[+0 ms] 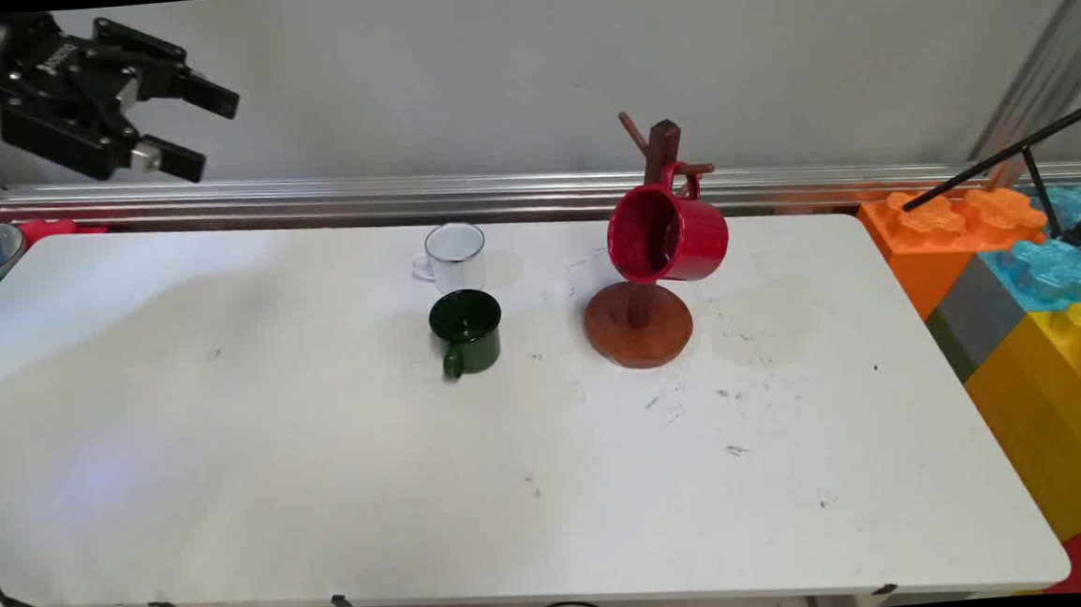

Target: Pick up the red mug from the rack

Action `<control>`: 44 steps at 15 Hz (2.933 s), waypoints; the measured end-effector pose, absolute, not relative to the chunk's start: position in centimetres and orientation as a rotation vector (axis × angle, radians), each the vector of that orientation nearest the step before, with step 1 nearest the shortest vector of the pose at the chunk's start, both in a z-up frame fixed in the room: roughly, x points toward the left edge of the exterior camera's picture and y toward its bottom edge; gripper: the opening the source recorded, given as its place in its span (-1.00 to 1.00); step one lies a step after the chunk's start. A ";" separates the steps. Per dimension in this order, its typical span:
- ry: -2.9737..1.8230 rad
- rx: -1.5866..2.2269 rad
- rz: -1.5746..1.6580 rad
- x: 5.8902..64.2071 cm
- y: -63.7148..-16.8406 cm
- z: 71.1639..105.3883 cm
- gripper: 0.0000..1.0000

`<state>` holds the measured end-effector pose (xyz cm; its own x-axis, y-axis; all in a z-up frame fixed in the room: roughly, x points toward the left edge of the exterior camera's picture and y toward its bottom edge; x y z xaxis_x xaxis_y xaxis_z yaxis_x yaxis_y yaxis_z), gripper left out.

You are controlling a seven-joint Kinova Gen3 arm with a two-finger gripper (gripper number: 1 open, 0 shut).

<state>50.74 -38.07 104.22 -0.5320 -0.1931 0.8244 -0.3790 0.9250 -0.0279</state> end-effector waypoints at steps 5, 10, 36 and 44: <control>-2.121 0.512 0.235 45.8 -37.3 104.4 1.00; -2.103 0.593 0.232 40.9 -37.2 104.0 1.00; -2.023 0.797 0.274 15.5 -44.6 90.8 1.00; -2.023 0.820 0.289 13.4 -46.0 88.2 1.00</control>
<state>13.39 -46.04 88.24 -0.3694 -0.4378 0.8197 -0.6498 0.7523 0.1090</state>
